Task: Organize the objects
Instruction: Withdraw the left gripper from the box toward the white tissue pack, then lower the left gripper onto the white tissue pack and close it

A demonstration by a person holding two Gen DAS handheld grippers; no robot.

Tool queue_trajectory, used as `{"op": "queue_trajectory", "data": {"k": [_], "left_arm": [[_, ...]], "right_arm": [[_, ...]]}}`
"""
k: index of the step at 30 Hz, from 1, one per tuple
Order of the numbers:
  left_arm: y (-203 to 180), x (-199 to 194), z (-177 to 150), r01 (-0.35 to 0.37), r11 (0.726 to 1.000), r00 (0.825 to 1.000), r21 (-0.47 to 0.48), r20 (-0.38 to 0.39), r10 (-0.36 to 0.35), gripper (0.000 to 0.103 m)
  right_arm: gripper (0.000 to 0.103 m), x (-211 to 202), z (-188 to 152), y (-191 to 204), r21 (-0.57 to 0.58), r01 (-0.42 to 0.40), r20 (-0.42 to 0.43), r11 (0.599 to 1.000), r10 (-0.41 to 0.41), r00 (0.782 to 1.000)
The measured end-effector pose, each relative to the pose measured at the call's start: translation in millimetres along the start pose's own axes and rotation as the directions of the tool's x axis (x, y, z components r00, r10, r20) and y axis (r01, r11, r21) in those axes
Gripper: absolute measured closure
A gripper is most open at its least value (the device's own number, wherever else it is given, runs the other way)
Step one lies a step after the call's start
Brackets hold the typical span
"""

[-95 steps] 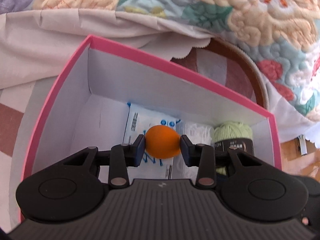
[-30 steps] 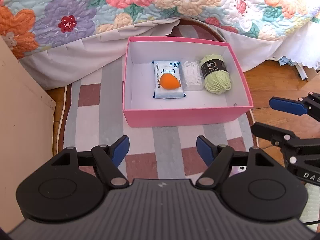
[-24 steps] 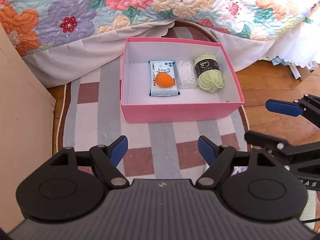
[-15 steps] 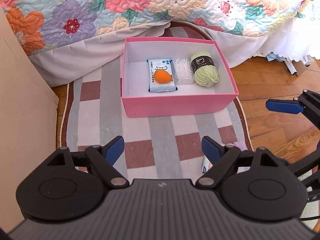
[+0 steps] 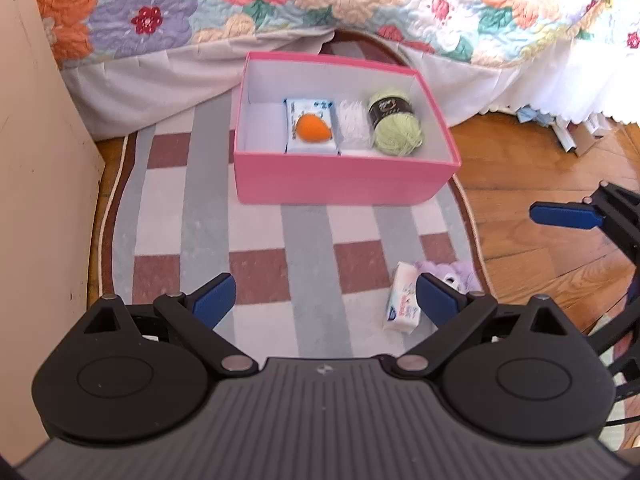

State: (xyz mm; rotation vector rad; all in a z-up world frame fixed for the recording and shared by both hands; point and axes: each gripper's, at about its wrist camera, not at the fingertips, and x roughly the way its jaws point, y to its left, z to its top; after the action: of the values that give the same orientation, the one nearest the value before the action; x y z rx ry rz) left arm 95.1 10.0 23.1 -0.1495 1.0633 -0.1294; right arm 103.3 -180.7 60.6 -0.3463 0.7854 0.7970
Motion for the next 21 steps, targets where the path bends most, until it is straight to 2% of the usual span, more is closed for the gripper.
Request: {"op": "queue_trajectory", "data": {"k": [2,7,12,21], "left_arm": [[0.1,3.7,-4.9,-0.016,1.000,1.000,-0.003,-0.001,0.016,0.005],[2.1,13.6,-16.3,0.020,0.999,1.000,-0.034,0.002,-0.020,0.005],[-3.6,31.1,-32.5,0.026,0.998,1.000,-0.051,-0.012,-0.027,0.005],[-4.1,73.1,-50.2,0.080,0.985,0.989,-0.156,-0.109,-0.097,0.005]], "right_arm": [[0.008,1.8,-5.6,4.2,-0.032,-0.003,-0.001,0.999,0.003,1.000],[0.008,8.5,-19.3,10.9,-0.080,0.008,0.002,0.997,-0.008,1.000],[0.008,17.1,-33.8,14.0,-0.120,0.013,0.010,0.993,-0.012,1.000],[0.008,51.7,-57.4,19.8,-0.194,-0.012,-0.087,0.981,-0.005,0.996]]}}
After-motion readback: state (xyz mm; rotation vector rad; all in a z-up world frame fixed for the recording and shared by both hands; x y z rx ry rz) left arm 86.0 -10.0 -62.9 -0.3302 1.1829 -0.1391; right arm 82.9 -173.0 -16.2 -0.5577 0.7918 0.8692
